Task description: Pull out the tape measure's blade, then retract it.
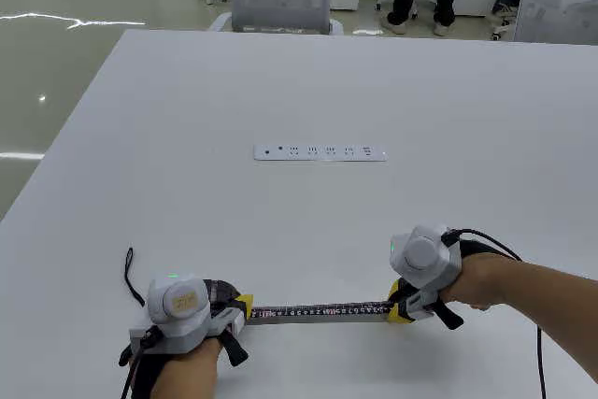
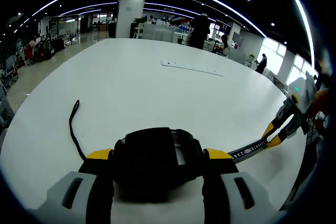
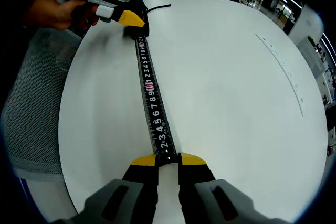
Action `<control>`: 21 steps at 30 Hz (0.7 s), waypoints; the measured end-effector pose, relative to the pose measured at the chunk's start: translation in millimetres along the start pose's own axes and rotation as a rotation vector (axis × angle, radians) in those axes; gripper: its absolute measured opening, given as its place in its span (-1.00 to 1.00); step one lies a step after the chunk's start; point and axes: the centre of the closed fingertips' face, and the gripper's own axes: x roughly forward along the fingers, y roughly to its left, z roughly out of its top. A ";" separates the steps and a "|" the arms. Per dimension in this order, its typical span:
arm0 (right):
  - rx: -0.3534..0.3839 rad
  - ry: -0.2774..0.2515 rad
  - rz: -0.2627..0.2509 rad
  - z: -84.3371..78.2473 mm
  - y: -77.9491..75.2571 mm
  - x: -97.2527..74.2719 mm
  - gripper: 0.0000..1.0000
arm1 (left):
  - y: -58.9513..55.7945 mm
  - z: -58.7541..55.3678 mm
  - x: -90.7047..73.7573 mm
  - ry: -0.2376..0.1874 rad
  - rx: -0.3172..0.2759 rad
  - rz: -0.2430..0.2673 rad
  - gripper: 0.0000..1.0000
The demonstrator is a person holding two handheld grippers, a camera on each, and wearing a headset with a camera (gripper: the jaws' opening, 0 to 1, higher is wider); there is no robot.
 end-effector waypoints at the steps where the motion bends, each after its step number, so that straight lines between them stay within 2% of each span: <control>1: -0.001 0.000 0.000 -0.1 0.1 -0.2 -0.74 | 0.2 -0.4 -0.3 0.000 0.001 -0.001 0.30; 11: -0.001 0.003 0.001 0.7 1.3 -1.1 -0.74 | 1.0 0.0 -0.6 -0.003 0.047 0.011 0.24; 21: -0.001 0.005 0.000 1.0 1.4 -1.1 -0.74 | 1.6 -0.2 -0.1 -0.007 0.051 0.003 0.22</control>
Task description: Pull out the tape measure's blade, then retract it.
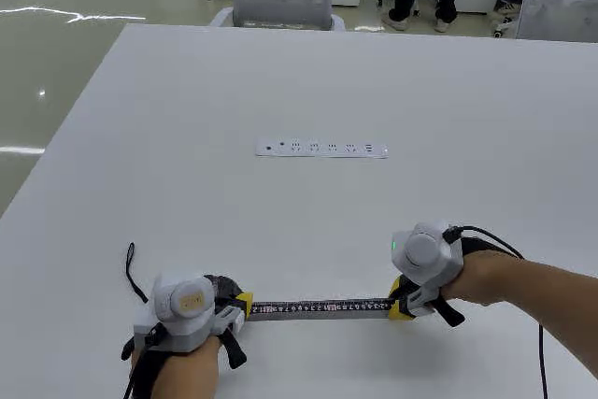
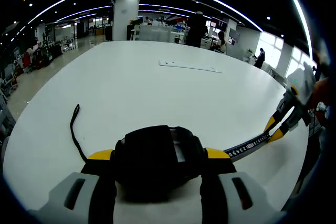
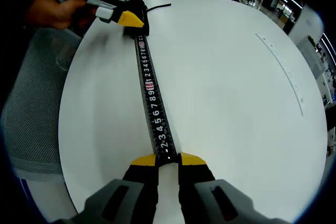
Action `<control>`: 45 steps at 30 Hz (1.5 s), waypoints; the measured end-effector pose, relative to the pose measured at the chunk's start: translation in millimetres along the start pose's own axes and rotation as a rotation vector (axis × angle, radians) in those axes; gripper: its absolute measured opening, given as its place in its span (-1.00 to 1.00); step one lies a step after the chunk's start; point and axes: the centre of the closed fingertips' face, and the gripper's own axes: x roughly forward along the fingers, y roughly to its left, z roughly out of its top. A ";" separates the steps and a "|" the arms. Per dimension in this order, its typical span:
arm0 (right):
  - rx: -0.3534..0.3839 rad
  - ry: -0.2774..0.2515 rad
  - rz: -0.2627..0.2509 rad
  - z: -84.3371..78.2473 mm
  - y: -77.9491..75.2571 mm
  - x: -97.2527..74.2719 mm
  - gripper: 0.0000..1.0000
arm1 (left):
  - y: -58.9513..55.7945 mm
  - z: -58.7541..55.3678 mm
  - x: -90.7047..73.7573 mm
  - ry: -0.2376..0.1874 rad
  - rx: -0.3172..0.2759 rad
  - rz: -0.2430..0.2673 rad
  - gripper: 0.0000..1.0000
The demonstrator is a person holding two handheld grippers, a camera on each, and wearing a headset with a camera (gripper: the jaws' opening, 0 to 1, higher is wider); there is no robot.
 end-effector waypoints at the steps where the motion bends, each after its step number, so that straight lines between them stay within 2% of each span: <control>1: -0.003 0.001 0.000 0.2 0.1 -0.1 -0.74 | 0.1 0.1 0.1 0.001 -0.001 0.000 0.22; 17: -0.004 -0.013 0.004 6.0 0.4 3.0 -0.74 | -0.5 -0.3 -0.2 0.001 -0.006 -0.028 0.20; 45: 0.007 -0.009 0.008 14.2 3.1 6.6 -0.74 | -1.1 -0.3 -1.0 -0.003 -0.013 -0.044 0.21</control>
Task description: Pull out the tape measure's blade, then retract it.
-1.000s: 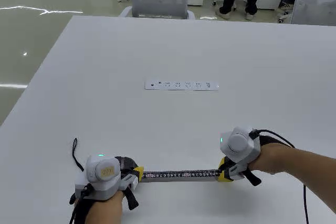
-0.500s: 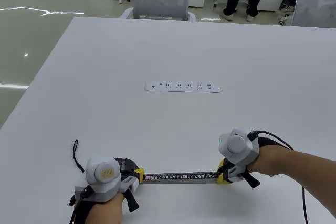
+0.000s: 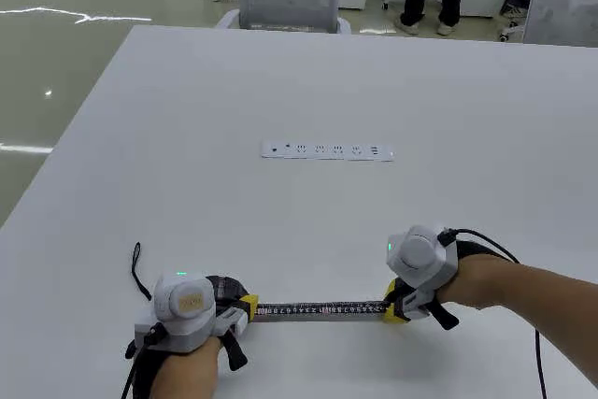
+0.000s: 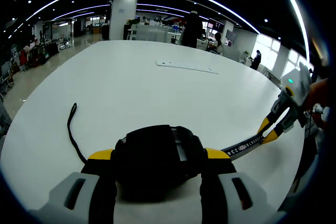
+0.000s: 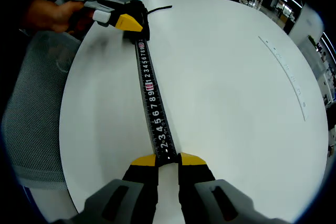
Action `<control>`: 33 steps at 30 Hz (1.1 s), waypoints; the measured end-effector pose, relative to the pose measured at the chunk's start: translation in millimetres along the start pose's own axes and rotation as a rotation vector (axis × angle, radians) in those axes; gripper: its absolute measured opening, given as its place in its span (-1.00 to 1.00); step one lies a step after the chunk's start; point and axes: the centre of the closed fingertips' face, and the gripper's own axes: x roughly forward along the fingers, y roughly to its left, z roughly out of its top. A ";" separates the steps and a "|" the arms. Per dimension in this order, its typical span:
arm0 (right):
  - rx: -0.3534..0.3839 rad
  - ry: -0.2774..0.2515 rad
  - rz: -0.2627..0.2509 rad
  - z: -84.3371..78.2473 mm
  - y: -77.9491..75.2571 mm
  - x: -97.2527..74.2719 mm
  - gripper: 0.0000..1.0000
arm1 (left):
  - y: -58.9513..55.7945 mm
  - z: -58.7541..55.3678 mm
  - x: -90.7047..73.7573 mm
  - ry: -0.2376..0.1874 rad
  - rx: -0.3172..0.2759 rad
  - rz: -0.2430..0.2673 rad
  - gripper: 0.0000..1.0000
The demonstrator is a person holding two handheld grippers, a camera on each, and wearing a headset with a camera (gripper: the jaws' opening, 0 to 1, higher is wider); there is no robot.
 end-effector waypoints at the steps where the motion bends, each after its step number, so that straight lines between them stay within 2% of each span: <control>1: 0.000 -0.001 0.000 -0.1 -0.6 0.9 -0.74 | -0.1 0.0 -0.1 0.000 -0.002 -0.001 0.21; 33: 0.007 -0.001 0.009 13.0 2.8 6.0 -0.74 | 0.1 -0.1 0.6 -0.001 -0.002 -0.006 0.22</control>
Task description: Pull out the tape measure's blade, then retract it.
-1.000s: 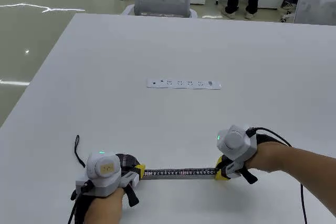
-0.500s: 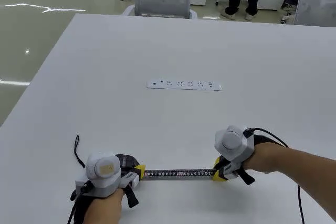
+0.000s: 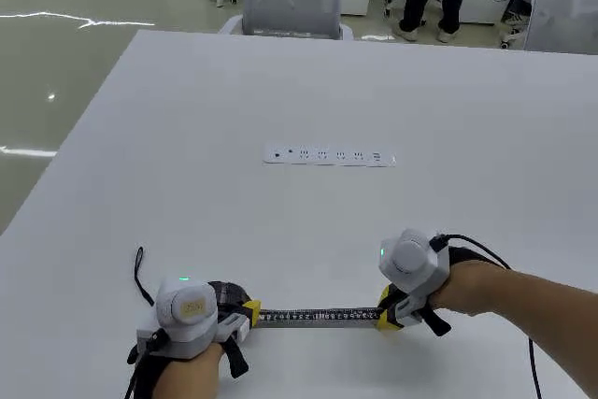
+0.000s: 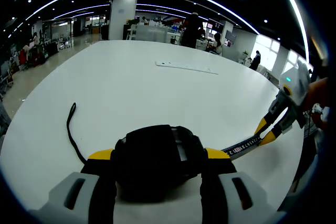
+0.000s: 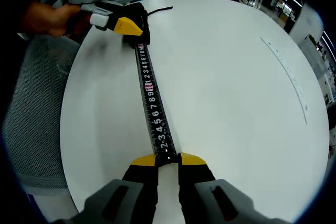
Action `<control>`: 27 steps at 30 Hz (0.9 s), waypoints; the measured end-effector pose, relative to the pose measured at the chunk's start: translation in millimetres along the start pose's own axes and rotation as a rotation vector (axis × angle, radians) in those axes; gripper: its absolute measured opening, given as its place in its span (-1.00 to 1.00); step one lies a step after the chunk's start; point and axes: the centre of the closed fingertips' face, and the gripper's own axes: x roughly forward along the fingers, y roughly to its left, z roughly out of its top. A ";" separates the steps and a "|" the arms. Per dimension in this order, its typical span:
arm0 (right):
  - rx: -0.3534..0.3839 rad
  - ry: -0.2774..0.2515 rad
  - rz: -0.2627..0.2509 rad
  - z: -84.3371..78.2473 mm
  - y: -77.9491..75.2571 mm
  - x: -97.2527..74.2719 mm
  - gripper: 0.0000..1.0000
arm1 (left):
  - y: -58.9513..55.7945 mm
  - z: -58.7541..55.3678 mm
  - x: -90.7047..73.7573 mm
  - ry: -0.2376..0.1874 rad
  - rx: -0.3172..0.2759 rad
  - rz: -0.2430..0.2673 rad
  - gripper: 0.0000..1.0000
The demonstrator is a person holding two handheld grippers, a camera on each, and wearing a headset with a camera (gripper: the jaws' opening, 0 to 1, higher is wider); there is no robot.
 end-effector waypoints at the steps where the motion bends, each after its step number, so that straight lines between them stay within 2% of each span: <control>1: 0.000 0.000 0.000 0.2 -0.1 0.3 -0.74 | -0.1 0.0 0.0 0.000 0.000 0.000 0.22; 27: -0.002 -0.009 0.005 12.1 0.6 6.0 -0.73 | -0.5 -0.2 -0.4 -0.004 -0.010 -0.007 0.23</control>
